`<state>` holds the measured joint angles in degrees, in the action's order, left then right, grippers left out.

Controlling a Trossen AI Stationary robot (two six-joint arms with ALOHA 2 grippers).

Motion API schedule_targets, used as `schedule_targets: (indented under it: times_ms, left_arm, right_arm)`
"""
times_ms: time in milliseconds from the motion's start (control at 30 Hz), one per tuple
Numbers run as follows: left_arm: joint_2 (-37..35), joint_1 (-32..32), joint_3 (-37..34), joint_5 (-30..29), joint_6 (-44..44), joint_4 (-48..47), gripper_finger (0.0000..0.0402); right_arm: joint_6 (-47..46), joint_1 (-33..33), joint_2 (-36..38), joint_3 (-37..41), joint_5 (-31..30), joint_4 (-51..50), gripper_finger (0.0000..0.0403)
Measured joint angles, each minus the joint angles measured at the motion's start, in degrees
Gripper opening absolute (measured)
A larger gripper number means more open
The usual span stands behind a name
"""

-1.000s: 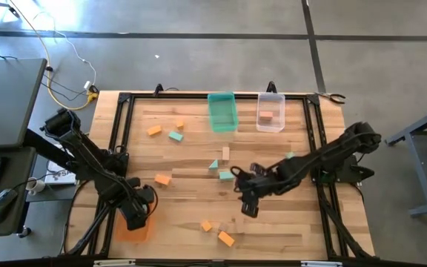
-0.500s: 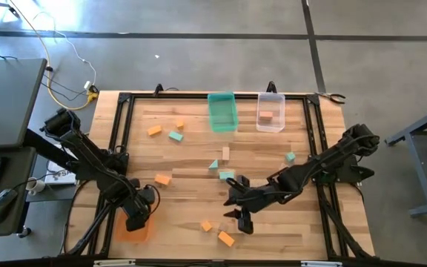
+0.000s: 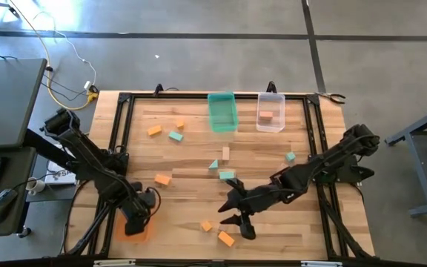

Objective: Sort & place blocks by color
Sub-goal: Put the yellow block into the blue bin

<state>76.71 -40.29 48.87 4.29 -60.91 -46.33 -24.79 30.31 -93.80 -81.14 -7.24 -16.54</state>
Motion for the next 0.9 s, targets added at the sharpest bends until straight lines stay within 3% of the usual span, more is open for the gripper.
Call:
schedule_targets:
  times_ms: [267,433,567,667,900]
  left_arm:
    - [0.00,0.08,2.33,-4.26,3.32,-0.09,0.0211]
    - [0.00,0.15,2.33,-4.95,3.51,-0.10,0.0211]
    - [0.00,0.15,2.33,-4.95,3.51,-0.11,0.0211]
    - [0.00,0.15,2.33,-4.96,3.51,-0.11,0.0211]
    - [0.00,0.15,2.33,-4.97,3.49,-0.11,0.0211]
  right_arm:
    - [-3.17,3.13,-0.22,-3.16,-5.95,-5.52,0.0158]
    - [-6.90,3.90,-2.03,-3.65,-6.09,-5.02,0.0158]
    - [-5.91,4.73,-5.59,-9.09,-5.76,-6.76,0.0158]
    - [-5.37,5.11,-9.62,-15.80,-5.36,-14.21,0.0158]
    - [-15.37,5.11,-19.46,-26.44,-3.96,-32.23,0.0158]
